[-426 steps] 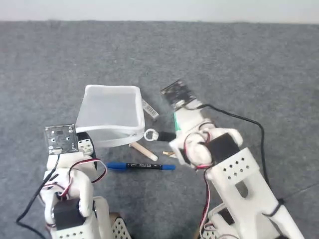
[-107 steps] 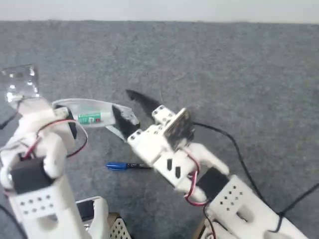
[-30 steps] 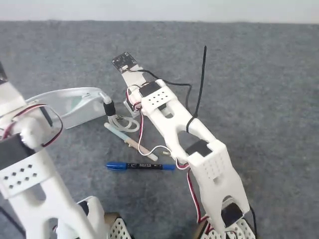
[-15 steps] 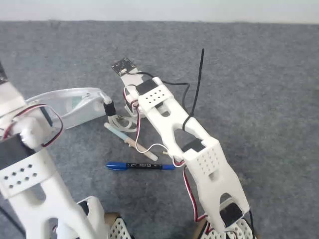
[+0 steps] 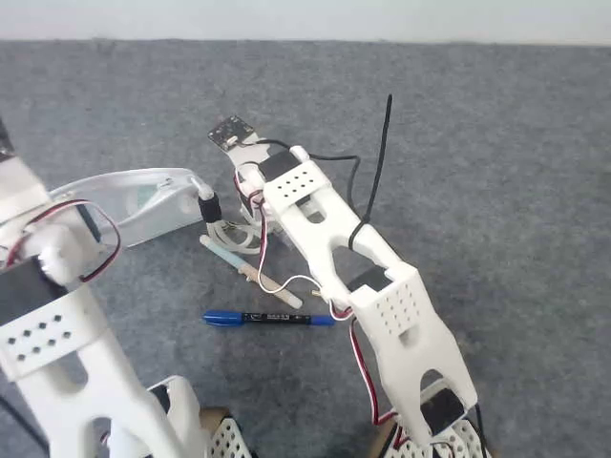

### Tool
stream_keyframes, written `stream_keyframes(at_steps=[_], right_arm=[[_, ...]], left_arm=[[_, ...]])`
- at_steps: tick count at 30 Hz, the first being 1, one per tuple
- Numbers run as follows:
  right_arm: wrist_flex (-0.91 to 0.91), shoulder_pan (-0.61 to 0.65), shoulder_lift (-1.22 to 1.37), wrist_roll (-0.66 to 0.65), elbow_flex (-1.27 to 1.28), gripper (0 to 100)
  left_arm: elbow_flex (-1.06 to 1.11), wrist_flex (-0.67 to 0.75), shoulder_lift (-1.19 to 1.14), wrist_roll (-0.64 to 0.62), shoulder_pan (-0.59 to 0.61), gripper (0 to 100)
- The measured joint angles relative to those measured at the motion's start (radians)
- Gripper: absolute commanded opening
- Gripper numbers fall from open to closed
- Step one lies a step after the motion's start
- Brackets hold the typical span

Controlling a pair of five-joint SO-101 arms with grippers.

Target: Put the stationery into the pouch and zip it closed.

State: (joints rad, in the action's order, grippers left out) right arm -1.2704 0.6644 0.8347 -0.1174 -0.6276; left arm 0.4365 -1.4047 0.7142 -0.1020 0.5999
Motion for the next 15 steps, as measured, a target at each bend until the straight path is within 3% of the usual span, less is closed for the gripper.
stream_keyframes(at_steps=[6, 15], right_arm=[[-0.055, 0.0, -0.077, 0.127, 0.0, 0.6], [-0.144, 0.0, -0.206, 0.149, 0.0, 0.6]], left_arm=[[0.0, 0.0, 0.0, 0.0, 0.0, 1], [0.0, 0.0, 0.0, 0.0, 0.0, 1]])
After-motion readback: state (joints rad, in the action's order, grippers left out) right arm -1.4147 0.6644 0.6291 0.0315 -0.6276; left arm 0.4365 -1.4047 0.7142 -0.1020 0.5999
